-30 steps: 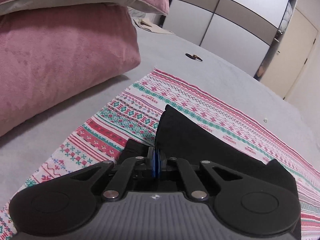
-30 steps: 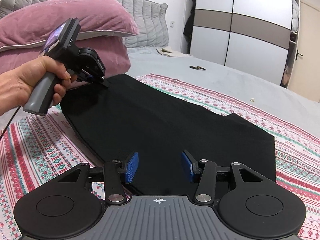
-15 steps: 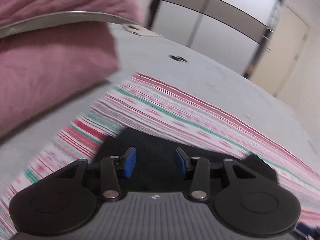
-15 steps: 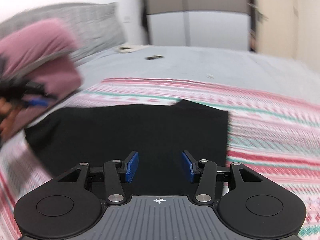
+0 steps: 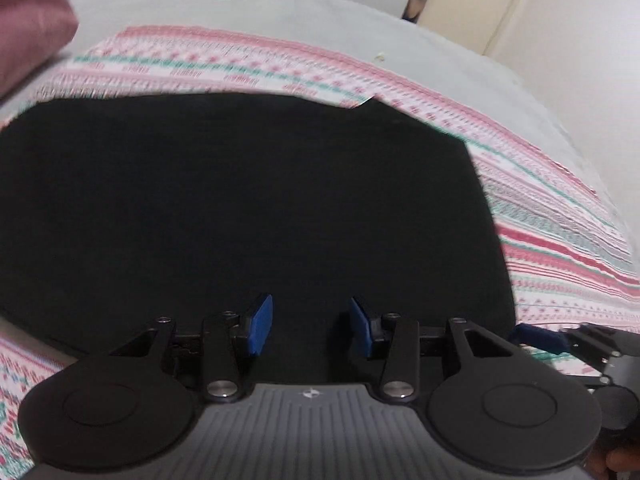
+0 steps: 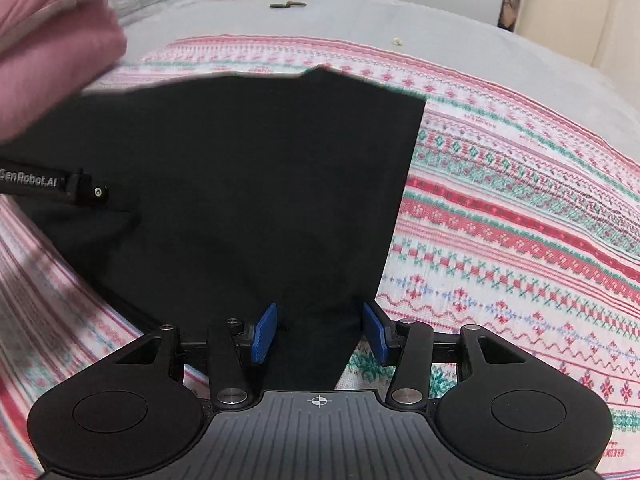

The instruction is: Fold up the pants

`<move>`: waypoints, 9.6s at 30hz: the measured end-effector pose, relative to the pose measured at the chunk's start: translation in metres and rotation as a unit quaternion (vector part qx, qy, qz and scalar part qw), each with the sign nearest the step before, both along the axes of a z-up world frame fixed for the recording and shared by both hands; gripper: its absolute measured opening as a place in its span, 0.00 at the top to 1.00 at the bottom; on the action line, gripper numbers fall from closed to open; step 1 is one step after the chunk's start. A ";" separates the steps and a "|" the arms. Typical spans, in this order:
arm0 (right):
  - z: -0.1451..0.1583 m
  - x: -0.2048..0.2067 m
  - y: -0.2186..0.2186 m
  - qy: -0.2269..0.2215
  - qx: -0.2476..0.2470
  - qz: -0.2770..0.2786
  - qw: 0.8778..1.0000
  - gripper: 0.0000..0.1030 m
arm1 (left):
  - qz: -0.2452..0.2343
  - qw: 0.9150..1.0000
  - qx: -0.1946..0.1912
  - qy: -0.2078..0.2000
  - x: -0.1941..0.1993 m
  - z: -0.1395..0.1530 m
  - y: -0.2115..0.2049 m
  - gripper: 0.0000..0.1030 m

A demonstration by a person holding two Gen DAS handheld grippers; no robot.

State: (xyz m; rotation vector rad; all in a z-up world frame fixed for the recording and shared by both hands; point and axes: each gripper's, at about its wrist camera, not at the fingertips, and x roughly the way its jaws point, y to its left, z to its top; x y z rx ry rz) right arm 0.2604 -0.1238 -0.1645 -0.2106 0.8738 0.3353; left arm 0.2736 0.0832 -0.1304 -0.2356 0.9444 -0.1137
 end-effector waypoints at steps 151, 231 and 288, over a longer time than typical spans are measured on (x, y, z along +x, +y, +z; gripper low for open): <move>0.005 -0.017 -0.083 0.057 0.413 -0.176 0.892 0.86 | 0.099 0.995 -0.012 0.007 0.019 -0.003 0.058 0.08; 0.034 -0.020 0.377 -0.076 0.144 0.139 0.977 0.96 | 0.332 0.874 -0.353 -0.024 -0.098 0.017 0.343 0.06; 0.038 0.083 0.091 0.049 0.349 -0.055 0.934 0.92 | 0.179 0.932 -0.313 0.025 -0.010 -0.024 0.236 0.58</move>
